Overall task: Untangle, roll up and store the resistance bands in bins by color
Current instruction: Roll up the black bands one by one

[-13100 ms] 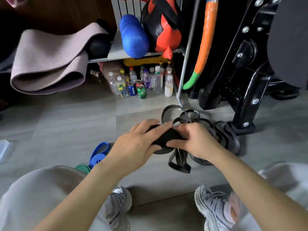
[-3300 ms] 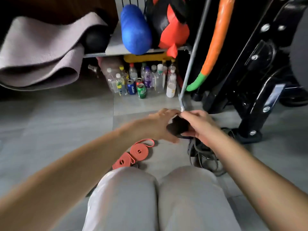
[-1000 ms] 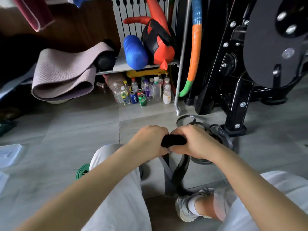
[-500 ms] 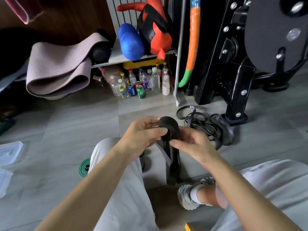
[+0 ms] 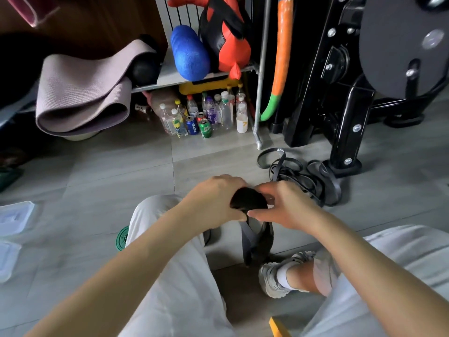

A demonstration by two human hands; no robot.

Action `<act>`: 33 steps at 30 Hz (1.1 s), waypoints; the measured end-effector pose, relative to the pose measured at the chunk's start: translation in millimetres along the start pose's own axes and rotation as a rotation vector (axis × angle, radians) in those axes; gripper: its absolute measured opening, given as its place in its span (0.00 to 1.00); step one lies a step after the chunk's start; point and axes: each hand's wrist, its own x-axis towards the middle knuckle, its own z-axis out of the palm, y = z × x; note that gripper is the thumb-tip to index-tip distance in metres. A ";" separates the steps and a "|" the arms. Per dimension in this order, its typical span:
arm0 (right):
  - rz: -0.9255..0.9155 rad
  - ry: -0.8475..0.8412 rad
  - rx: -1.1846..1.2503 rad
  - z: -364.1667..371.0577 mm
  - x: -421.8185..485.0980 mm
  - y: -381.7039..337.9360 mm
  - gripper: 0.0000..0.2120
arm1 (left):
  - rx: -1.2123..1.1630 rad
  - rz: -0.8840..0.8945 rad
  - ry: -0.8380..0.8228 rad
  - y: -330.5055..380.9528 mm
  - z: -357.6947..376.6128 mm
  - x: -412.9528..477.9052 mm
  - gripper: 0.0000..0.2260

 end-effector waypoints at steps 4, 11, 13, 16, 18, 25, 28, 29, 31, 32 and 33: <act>-0.007 0.033 0.100 -6.7 0.4 2.3 0.09 | -0.109 -0.059 0.086 -5.1 -2.3 3.4 0.13; -0.075 0.183 0.561 1.7 -8.7 1.7 0.18 | -0.926 -0.132 0.331 -8.4 16.9 -6.0 0.16; -0.094 0.217 0.662 8.3 -6.8 1.0 0.18 | -1.192 -0.160 0.330 -4.4 25.5 -6.8 0.15; -0.111 0.217 0.635 6.6 -5.5 0.3 0.17 | -1.258 -0.191 0.289 -6.9 31.6 -8.0 0.15; -0.096 0.170 0.446 3.4 -4.2 2.9 0.18 | -0.837 -0.204 0.251 -12.6 24.8 -8.3 0.16; -0.044 0.093 0.113 6.4 0.7 -2.0 0.20 | -0.140 0.023 0.123 -4.7 -2.6 -8.8 0.17; -0.058 0.118 0.183 3.3 -2.5 -1.8 0.23 | -0.199 0.053 0.191 -7.2 1.1 -11.3 0.15; -0.071 0.117 0.228 1.9 -3.3 -1.5 0.23 | -0.276 0.041 0.212 -8.3 3.5 -13.1 0.15; -0.094 0.108 0.303 -0.3 -5.0 -0.3 0.22 | -0.469 0.013 0.254 -9.8 8.2 -17.0 0.14; -0.105 0.106 0.323 -0.5 -5.3 1.4 0.20 | -0.543 0.004 0.298 -10.6 9.9 -18.0 0.16; -0.108 0.107 0.337 0.0 -5.4 3.9 0.21 | -0.602 -0.008 0.345 -11.9 11.6 -18.6 0.19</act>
